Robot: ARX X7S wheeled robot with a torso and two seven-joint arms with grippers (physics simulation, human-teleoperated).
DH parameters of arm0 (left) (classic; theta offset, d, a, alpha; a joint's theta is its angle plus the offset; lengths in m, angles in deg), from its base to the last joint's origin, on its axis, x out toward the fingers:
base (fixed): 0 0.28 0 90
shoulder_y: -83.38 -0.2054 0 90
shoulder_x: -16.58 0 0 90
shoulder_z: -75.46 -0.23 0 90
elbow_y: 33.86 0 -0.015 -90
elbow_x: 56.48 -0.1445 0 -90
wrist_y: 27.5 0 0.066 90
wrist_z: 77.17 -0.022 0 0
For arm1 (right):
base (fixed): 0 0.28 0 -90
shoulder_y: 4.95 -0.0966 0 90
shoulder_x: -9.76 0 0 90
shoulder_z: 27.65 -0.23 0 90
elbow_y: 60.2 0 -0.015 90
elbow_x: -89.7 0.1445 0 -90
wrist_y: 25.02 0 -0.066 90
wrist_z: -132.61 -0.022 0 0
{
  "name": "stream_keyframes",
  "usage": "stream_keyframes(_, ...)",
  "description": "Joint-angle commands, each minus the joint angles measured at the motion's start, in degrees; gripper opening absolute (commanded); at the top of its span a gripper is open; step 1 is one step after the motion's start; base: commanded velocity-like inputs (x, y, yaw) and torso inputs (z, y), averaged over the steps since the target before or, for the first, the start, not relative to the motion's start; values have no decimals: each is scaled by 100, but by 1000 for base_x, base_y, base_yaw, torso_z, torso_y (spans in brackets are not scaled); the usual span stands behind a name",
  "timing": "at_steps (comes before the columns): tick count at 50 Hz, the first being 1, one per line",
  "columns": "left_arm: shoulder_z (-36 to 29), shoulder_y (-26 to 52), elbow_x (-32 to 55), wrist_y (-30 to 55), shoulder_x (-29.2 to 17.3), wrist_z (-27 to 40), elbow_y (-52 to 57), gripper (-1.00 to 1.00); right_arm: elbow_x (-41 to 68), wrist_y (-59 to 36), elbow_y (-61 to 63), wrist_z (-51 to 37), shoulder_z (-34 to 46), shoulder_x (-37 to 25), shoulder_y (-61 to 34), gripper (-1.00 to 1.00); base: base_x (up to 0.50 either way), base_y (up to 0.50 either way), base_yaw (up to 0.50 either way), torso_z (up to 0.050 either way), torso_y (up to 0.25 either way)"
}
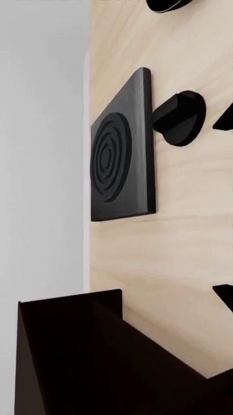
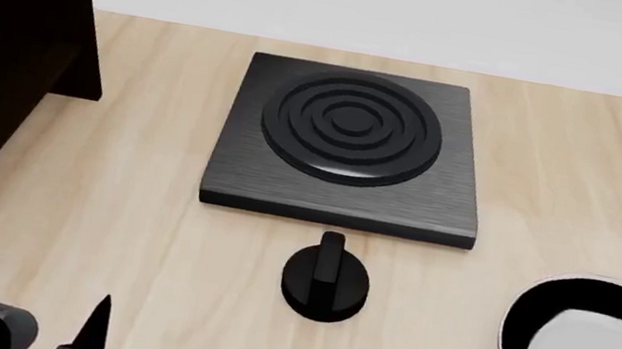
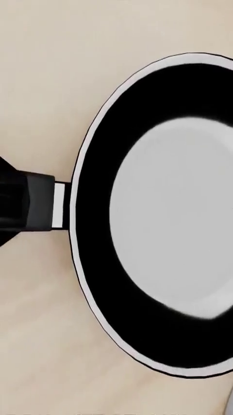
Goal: Put the frying pan under the cabinet shelf.
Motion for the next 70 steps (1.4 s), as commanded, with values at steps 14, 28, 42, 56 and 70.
stream_keyframes(14, -151, -4, 14, -66, -24, 33, -37, 100, 323, -850, 1993, -492, -302, -64, -336, -100, 0, 0, 0, 0, 1)
stream_keyframes(28, -71, 321, 431, 296, 108, 64, -3, 100, -15, 940, 2037, -80, 80, 85, -573, -100, 0, 0, 0, 0, 1)
stream_keyframes(42, 242, 909, 1637, 1394, 322, 165, 107, 100, 319, 2493, 1776, 854, 126, 695, -1005, -100, 0, 0, 0, 0, 1)
stream_keyframes(56, 688, 1506, 3092, 2507, 705, 687, 34, 100, 1111, 3134, 1841, 1772, 48, 1162, -977, -100, 0, 0, 0, 0, 1)
stream_keyframes(70, 790, 2319, 4243, 3072, 1057, 1319, -523, 100, 2096, 3529, 1654, 2770, -26, 1530, -699, -100, 0, 0, 0, 0, 1)
